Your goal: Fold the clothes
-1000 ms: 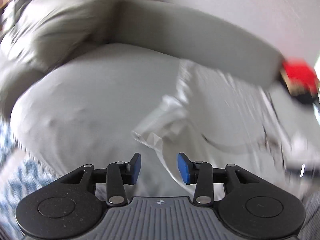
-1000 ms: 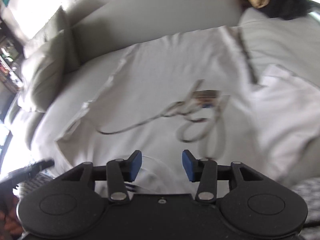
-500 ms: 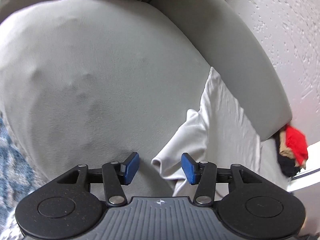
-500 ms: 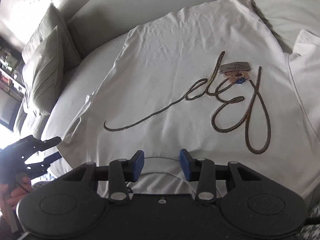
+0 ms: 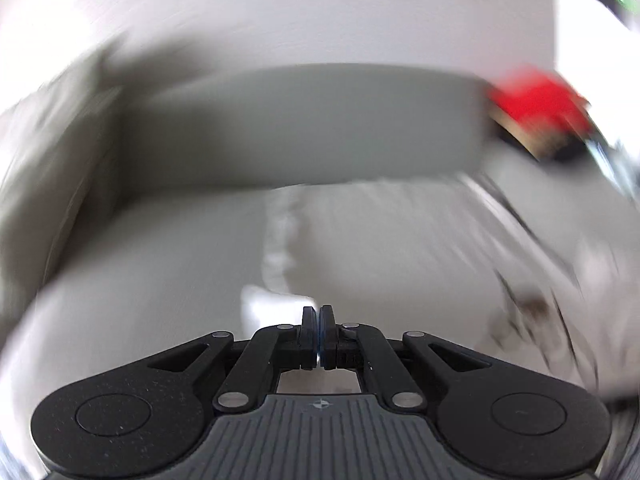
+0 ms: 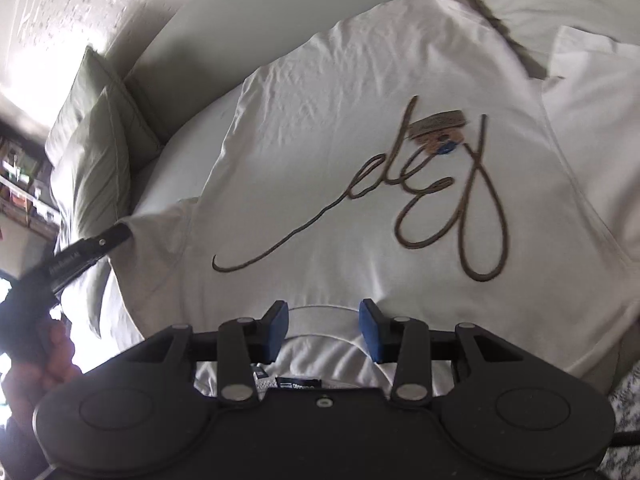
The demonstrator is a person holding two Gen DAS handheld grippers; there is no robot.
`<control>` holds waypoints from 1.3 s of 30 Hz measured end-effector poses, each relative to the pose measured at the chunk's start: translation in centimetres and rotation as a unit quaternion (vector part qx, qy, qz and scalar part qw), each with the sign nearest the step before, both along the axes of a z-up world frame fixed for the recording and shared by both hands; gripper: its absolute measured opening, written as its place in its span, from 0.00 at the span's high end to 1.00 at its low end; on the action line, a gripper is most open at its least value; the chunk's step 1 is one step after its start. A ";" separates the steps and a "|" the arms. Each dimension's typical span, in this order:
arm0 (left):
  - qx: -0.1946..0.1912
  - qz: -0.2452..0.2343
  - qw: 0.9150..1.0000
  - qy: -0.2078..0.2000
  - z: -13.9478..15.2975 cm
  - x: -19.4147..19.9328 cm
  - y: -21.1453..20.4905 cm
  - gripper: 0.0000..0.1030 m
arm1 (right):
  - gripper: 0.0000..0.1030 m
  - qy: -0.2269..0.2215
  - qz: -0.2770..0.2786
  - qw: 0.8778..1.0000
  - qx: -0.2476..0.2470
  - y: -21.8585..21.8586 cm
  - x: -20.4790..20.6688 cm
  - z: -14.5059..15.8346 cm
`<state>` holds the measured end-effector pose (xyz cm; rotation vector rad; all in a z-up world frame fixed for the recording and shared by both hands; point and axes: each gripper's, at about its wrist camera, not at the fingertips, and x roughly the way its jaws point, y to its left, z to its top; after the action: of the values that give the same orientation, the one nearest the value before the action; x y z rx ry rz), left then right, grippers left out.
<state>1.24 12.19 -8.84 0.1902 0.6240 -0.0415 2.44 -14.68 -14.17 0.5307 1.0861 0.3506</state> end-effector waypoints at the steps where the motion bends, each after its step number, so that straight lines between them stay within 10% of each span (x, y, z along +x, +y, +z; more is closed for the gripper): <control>1: 0.044 -0.037 0.998 0.016 -1.0 -0.2 -2.4 1.00 | 0.63 0.001 -0.008 1.000 -0.002 -0.4 -0.1 0.0; 4: 0.133 -0.100 0.984 0.070 -4.5 -1.1 -7.2 0.85 | 0.59 0.009 -0.029 1.000 -0.008 -1.8 -0.2 0.1; 6: 0.128 -0.094 0.984 0.083 -5.1 -2.2 -7.3 0.79 | 0.55 0.011 -0.038 0.999 0.000 -2.9 -0.4 0.1; 9: 0.071 -0.072 0.991 0.087 -4.3 -3.4 -5.1 0.65 | 0.49 0.011 -0.043 0.999 0.002 -3.9 -0.7 -0.1; 12: -0.063 -0.020 0.994 0.088 -2.8 -3.7 -1.0 0.65 | 0.49 0.017 -0.052 0.998 0.021 -4.5 -0.7 -0.7; 14: -0.168 0.036 0.981 0.090 -2.7 -2.8 1.8 0.68 | 0.49 0.019 -0.060 0.997 0.035 -4.8 -0.7 -1.1; 19: -0.359 0.115 0.918 0.124 -4.0 -0.9 6.2 0.73 | 0.43 0.016 -0.053 0.998 0.037 -4.6 -0.5 -1.2; 30: -0.440 0.195 0.860 0.167 -7.6 1.1 7.2 0.72 | 0.42 0.013 -0.050 0.998 0.044 -4.7 -0.5 -1.4; 34: -0.435 0.197 0.864 0.161 -7.2 1.7 7.0 0.73 | 0.41 0.013 -0.051 0.998 0.045 -4.6 -0.5 -1.5; 39: -0.413 0.188 0.874 0.173 -7.0 2.2 6.7 1.00 | 0.41 0.013 -0.051 0.998 0.042 -4.6 -0.6 -1.4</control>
<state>3.42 18.88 -15.80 -0.7907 0.9404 0.0363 1.89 -19.24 -15.60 0.6647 1.0679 0.3027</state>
